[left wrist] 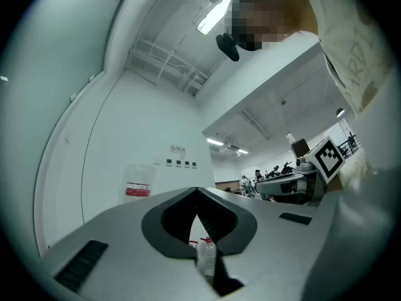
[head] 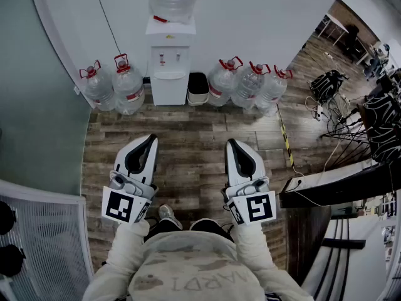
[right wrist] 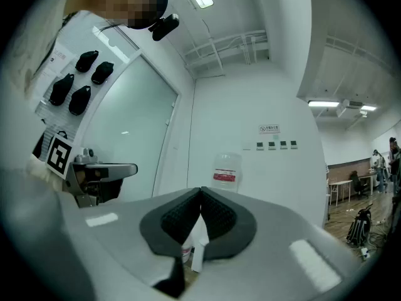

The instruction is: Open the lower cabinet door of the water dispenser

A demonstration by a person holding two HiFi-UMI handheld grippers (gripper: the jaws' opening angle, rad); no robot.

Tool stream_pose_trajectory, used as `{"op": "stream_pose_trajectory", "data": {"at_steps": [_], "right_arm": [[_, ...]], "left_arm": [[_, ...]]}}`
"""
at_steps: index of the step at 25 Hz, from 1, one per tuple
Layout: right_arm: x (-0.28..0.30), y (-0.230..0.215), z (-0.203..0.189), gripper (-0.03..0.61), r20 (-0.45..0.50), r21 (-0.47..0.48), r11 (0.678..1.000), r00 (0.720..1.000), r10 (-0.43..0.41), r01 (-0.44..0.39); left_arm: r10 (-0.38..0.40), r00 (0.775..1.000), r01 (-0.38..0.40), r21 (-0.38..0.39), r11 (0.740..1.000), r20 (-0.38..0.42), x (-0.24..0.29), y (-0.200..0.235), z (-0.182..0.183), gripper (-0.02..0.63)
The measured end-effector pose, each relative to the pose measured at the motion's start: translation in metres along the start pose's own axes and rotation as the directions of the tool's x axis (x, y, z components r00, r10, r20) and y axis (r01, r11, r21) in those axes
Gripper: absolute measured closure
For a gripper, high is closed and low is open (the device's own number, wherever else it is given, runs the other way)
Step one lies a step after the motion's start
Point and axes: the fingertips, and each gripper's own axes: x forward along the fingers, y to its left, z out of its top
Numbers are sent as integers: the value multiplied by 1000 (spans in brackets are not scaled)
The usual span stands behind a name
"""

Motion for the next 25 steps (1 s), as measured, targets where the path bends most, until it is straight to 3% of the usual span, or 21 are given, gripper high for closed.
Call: {"op": "stream_pose_trajectory", "data": {"at_steps": [4,25], "right_arm": [[12,5,-1,568,-2,0,1000,1000,-6,6],[83,29,-12,568,25,31,1000,1000,-4,3]], "left_arm": [[-17,1000,17,35,999,14,2,13,2,615],[-42,999,42,34,999,16,20,89,-11,615]]}}
